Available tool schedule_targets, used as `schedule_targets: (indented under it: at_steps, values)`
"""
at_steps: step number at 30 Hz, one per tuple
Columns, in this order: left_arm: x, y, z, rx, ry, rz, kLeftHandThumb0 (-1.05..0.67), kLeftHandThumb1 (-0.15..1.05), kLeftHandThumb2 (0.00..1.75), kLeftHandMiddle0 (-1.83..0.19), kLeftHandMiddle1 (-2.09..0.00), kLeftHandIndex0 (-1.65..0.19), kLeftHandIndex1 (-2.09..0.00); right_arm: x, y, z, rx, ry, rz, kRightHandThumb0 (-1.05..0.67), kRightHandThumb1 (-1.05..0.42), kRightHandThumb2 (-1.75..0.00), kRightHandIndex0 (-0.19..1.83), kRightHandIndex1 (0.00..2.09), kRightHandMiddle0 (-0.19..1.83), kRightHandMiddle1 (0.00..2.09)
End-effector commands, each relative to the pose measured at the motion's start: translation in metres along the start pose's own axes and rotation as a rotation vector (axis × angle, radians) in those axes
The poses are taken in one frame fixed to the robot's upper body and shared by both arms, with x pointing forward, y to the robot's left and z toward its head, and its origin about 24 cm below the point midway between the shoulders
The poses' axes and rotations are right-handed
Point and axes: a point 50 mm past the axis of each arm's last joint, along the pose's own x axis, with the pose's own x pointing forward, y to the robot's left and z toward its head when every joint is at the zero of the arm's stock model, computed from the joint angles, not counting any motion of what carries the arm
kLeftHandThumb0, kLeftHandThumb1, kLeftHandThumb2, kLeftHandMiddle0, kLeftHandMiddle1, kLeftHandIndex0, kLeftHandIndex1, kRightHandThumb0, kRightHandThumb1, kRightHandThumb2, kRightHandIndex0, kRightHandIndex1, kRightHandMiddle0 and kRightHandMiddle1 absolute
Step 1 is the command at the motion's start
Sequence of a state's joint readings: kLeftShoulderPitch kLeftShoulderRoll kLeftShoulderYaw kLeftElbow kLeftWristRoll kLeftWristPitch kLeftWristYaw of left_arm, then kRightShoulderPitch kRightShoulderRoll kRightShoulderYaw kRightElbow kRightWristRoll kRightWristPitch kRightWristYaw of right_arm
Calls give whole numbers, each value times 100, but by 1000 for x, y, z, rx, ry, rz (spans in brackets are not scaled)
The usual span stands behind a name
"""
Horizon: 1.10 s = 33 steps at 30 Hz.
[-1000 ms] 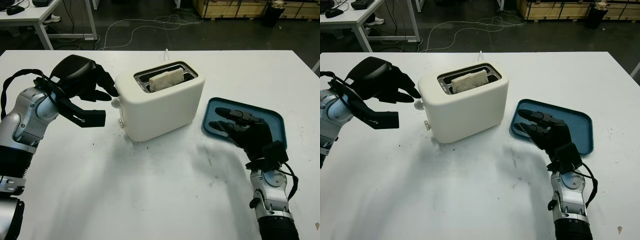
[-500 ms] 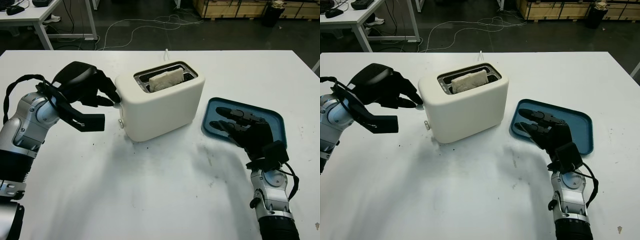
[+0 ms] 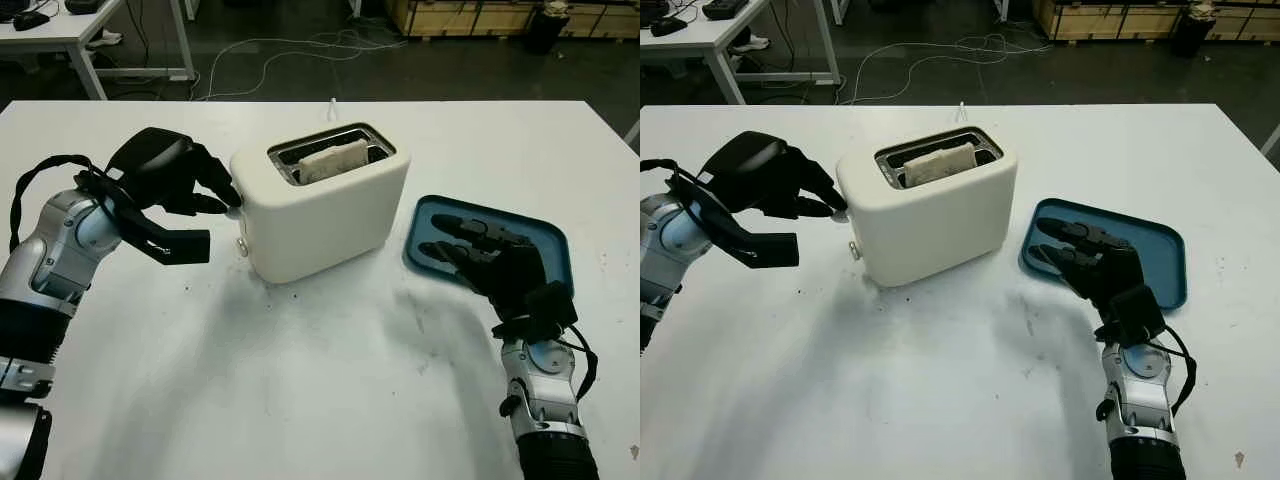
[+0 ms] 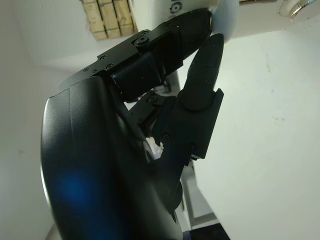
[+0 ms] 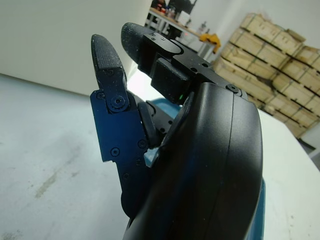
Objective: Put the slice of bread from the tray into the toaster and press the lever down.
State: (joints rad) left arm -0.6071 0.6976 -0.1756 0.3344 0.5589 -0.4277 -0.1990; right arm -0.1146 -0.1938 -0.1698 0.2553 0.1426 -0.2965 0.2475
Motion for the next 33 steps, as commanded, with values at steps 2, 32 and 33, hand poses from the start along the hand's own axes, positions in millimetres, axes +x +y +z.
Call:
schedule_targets:
  at_steps: [2,32,33]
  values:
    - [3,-6,1,12,3,-33,-33,80,1,-102,-129,-131,0,-1,0,3,3,-22,6,-44,-92,-1,118,0,104,0]
    - [-26,-134,51,-586,151,-75,-22,89,0,-88,-143,-124,0,3,-3,3,0,-13,-4,-43,-92,-1,119,0,105,0]
    - [-27,-134,50,-592,158,-75,-21,89,0,-88,-145,-124,0,3,-3,3,-5,-11,-5,-43,-92,-1,119,0,105,0]
